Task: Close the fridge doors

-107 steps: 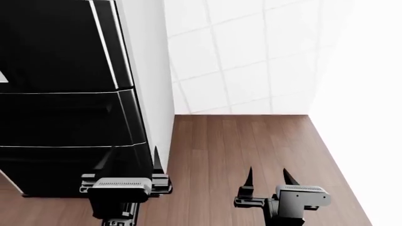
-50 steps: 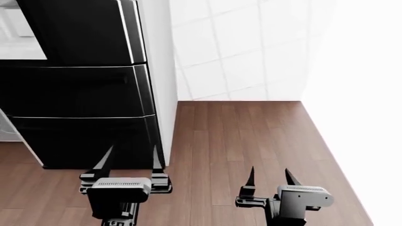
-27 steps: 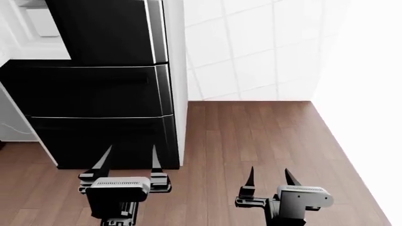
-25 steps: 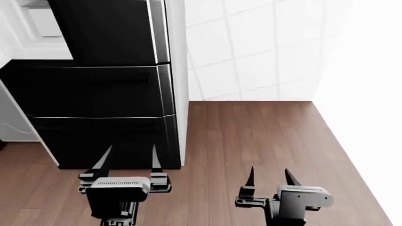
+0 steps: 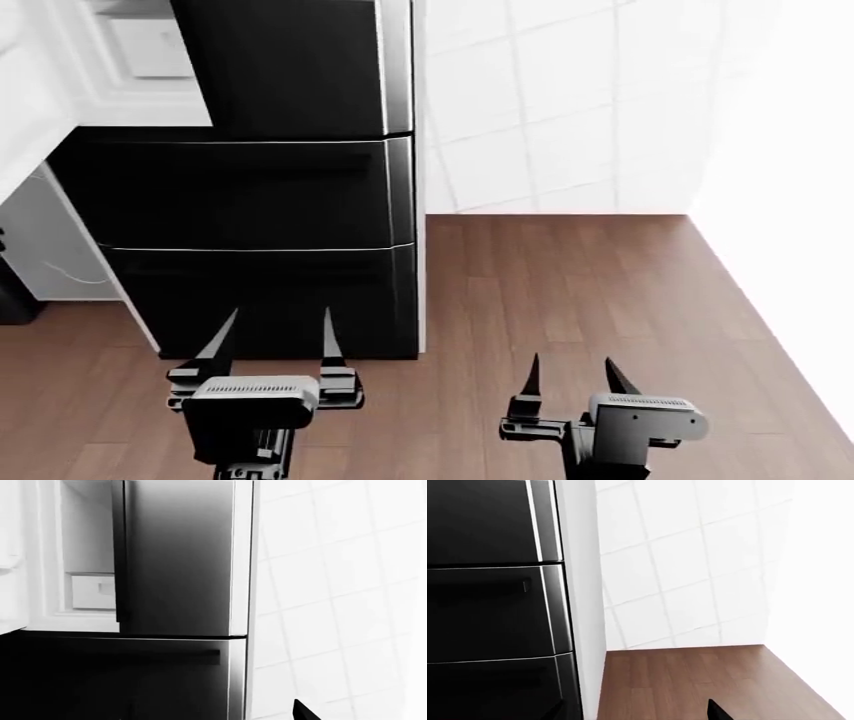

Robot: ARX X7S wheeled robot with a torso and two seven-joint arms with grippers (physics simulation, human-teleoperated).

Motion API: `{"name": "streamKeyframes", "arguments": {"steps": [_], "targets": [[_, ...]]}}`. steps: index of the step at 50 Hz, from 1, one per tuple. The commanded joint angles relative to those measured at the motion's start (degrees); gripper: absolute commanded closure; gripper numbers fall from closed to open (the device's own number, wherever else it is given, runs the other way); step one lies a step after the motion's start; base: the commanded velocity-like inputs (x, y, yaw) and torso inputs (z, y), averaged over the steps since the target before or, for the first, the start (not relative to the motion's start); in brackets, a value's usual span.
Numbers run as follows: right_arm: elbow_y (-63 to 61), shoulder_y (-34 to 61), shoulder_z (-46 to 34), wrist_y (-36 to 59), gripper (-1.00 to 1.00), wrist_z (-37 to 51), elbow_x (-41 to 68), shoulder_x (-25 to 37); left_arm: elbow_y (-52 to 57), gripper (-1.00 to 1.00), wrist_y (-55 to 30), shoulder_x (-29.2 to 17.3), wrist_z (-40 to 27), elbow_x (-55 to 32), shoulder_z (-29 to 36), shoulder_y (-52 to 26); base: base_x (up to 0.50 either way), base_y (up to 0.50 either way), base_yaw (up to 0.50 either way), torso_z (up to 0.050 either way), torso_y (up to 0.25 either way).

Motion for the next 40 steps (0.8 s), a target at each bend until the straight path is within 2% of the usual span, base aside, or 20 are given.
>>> {"name": "streamKeyframes", "arguments": {"steps": [1, 40], "targets": [[0.0, 0.0, -0.1, -0.1, -1.0, 0.1, 0.1, 0.1, 0.1, -1.0, 0.0, 0.0, 0.0, 0.0, 0.0, 0.0, 0.0, 0.35, 0.0, 0.0, 0.0], [0.0, 0.1, -0.6, -0.1, -1.0, 0.6, 0.4, 0.4, 0.3, -1.0, -0.1, -0.1, -0.1, 0.1, -0.1, 0.0, 0.0, 0.36, 0.0, 0.0, 0.0]]}}
